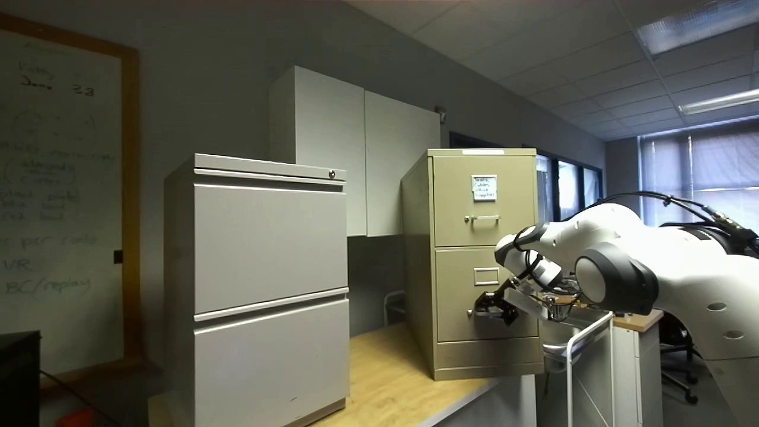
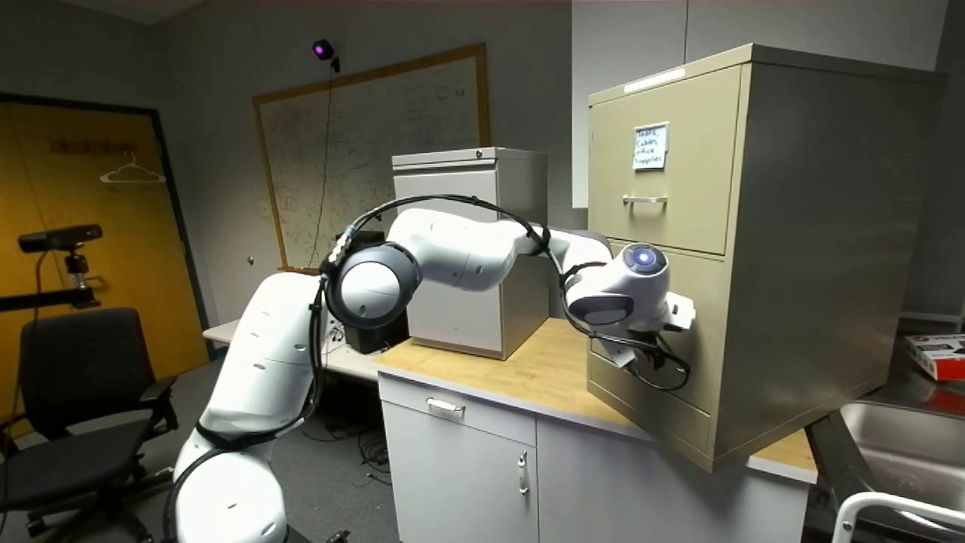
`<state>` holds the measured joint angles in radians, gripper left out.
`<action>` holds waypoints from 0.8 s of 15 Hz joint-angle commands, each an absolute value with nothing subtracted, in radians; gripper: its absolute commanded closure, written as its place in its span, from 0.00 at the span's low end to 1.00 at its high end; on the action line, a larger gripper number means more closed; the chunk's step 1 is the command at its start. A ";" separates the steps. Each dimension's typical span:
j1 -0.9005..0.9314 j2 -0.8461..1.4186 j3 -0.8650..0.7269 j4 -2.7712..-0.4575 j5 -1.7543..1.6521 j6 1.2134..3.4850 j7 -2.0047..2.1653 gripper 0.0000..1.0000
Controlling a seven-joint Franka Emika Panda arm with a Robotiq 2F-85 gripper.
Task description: Open the bottom drawer
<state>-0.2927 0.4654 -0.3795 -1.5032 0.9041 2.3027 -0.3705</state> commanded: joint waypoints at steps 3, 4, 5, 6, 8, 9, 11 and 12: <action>-0.252 0.341 -0.357 -1.703 0.896 2.270 -0.490 1.00; -0.257 0.345 -0.354 -1.703 0.905 2.270 -0.497 1.00; -0.258 0.346 -0.355 -1.703 0.904 2.269 -0.496 1.00; -0.261 0.348 -0.355 -1.703 0.906 2.265 -0.495 1.00; -0.264 0.349 -0.355 -1.703 0.911 2.262 -0.497 1.00; -0.264 0.350 -0.356 -1.703 0.908 2.260 -0.493 1.00; -0.331 0.345 -0.274 -1.700 0.866 2.269 -0.459 1.00; -0.331 0.348 -0.276 -1.700 0.863 2.267 -0.449 1.00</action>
